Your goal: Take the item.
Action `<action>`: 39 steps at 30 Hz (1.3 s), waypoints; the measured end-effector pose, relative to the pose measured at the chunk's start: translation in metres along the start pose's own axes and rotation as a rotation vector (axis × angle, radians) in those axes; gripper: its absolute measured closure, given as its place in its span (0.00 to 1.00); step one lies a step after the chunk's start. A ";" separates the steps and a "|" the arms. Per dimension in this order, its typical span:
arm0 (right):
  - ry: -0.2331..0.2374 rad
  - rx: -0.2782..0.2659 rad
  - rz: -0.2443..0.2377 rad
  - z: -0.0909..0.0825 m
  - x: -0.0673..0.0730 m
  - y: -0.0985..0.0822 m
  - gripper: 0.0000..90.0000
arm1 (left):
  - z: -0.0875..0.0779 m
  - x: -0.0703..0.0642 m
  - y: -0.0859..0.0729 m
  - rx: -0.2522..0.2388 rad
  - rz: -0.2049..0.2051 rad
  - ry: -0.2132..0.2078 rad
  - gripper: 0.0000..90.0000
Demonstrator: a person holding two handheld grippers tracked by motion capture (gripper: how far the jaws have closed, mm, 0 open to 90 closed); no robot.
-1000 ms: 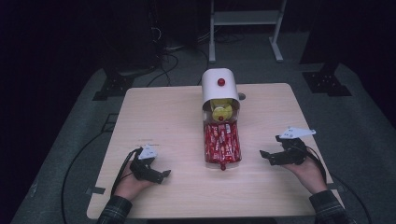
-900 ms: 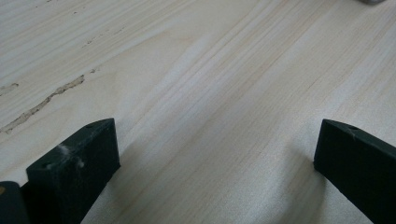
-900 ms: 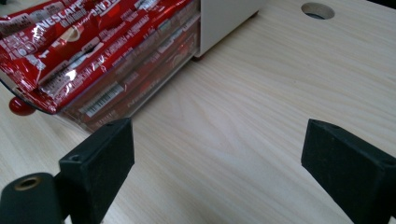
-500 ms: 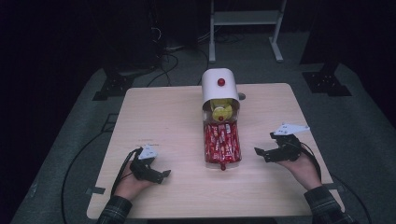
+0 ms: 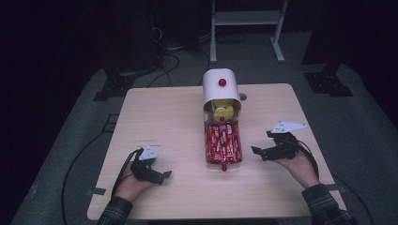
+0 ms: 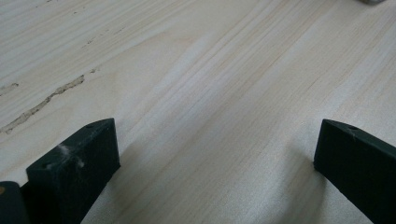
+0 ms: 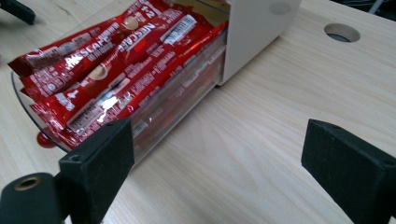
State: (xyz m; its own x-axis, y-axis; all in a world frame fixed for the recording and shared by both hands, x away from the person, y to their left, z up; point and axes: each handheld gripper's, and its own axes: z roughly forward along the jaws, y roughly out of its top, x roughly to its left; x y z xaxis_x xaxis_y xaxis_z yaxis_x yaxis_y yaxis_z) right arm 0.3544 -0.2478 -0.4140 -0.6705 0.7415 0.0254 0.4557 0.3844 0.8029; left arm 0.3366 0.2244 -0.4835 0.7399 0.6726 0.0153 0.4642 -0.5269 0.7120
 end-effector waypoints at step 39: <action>0.093 -0.009 -0.027 0.021 0.024 0.024 0.10 | 0.000 0.000 0.000 0.000 0.000 0.000 0.00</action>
State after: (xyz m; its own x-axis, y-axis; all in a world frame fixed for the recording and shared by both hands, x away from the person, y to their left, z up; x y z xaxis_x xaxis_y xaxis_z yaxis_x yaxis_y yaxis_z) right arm 0.3617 -0.2088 -0.4064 -0.7343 0.6763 0.0589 0.4315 0.3981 0.8095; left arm 0.3366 0.2244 -0.4835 0.7399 0.6725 0.0152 0.4642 -0.5268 0.7120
